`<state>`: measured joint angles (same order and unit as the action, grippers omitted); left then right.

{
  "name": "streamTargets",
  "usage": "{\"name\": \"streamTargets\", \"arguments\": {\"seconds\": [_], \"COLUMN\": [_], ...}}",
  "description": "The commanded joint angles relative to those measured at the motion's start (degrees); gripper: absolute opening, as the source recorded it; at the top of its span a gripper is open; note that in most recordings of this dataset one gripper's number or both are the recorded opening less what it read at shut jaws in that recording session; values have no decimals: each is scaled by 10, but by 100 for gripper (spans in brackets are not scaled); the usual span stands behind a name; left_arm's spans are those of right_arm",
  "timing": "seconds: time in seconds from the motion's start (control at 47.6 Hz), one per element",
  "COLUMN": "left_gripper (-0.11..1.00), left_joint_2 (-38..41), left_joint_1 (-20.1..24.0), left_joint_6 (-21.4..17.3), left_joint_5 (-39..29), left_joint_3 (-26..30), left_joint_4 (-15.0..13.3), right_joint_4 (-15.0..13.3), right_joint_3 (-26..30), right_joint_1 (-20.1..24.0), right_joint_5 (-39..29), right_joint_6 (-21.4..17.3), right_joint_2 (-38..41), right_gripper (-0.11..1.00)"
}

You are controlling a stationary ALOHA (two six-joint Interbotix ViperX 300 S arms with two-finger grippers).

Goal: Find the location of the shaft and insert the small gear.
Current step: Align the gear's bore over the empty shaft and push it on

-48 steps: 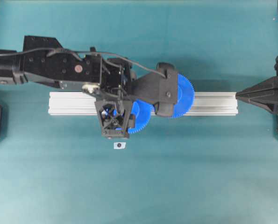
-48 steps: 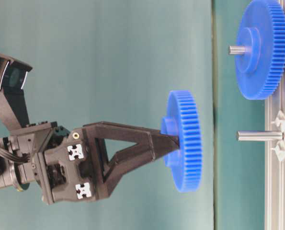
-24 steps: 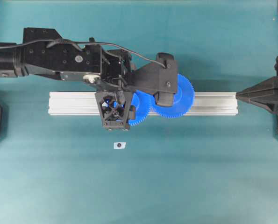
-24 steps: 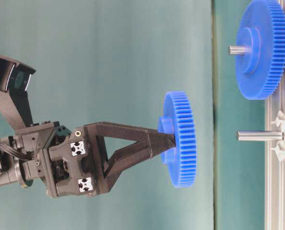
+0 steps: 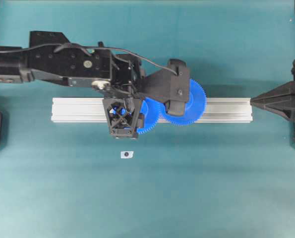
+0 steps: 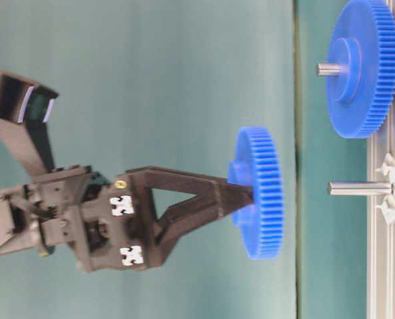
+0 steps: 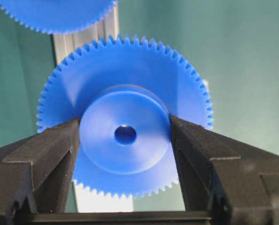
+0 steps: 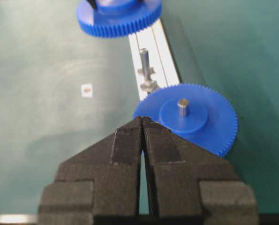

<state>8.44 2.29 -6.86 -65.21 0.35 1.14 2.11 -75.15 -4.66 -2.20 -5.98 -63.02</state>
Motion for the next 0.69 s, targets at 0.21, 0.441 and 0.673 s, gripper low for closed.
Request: {"name": "streamTargets", "arguments": {"seconds": [0.21,0.441,0.673], "left_gripper": [64,64,64], "left_joint_2": [5,24,26], "left_joint_1": [6,7,12], "left_joint_6": [-12,-14,-13], "left_joint_5": [5,9,25], "left_joint_3": [15,11,0], "left_joint_4": [2,2,2], "right_joint_4": [0,0,0], "right_joint_3": [5,5,5], "right_joint_1": [-2,-2,-4], "right_joint_5": [3,3,3], "right_joint_6": [-5,-5,-5], "right_joint_2": [4,4,4], "right_gripper": [0,0,0]}}
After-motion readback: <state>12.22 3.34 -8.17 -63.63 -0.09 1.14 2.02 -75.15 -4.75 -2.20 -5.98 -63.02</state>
